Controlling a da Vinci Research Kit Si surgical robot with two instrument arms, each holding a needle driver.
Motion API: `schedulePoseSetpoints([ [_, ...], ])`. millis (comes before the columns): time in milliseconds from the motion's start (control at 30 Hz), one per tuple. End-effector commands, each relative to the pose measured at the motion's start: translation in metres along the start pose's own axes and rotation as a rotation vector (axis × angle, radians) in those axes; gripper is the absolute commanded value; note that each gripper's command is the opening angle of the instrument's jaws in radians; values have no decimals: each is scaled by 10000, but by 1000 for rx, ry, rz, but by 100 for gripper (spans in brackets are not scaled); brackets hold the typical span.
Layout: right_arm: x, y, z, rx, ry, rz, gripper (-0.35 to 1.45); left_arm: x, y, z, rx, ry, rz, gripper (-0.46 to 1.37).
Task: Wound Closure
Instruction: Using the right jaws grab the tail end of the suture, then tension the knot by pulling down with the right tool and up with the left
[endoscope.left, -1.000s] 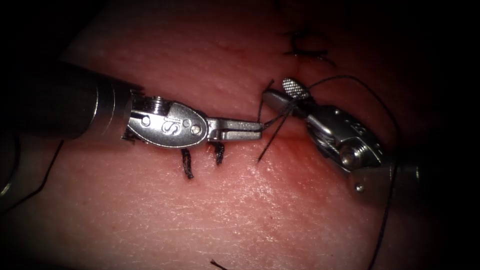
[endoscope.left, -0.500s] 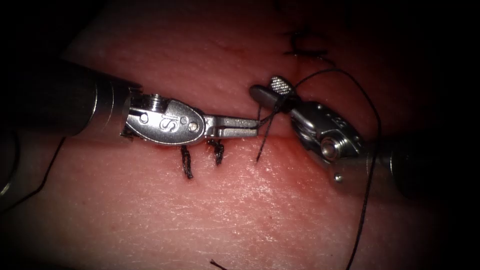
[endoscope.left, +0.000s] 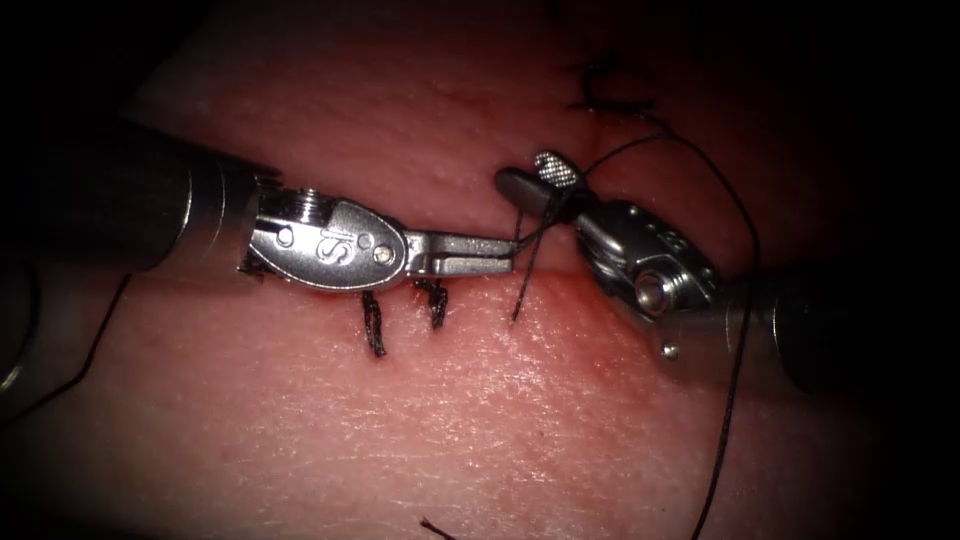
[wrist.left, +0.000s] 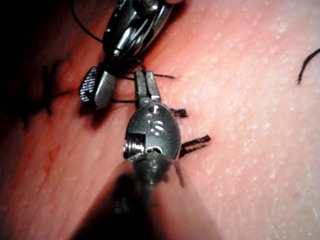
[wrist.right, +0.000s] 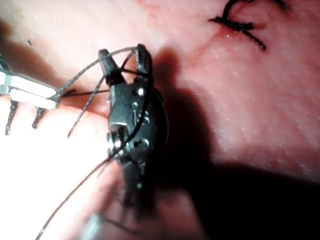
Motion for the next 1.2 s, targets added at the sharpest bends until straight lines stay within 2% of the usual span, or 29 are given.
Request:
schedulePoseSetpoints([
  [33,0,-1,0,5,1,-1,52,-1,0,0,-3,-2,0,-35],
  [167,-1,-2,0,17,-3,0,25,-5,-3,-1,0,-6,1,-35],
  [233,-1,-3,-1,22,-5,6,3,-6,-3,-2,1,-8,1,-35],
  [267,-1,-4,-1,31,-8,18,-21,-7,-4,-3,1,-8,1,-35],
  [333,-2,-6,0,36,-10,24,-35,-7,-4,-3,1,-8,1,-35],
  [767,-5,-24,-8,51,-24,59,-35,-13,-9,-3,9,-16,1,-35],
  [1200,-3,-43,-48,93,-3,58,-35,-46,-41,-1,41,-51,-19,-35],
])
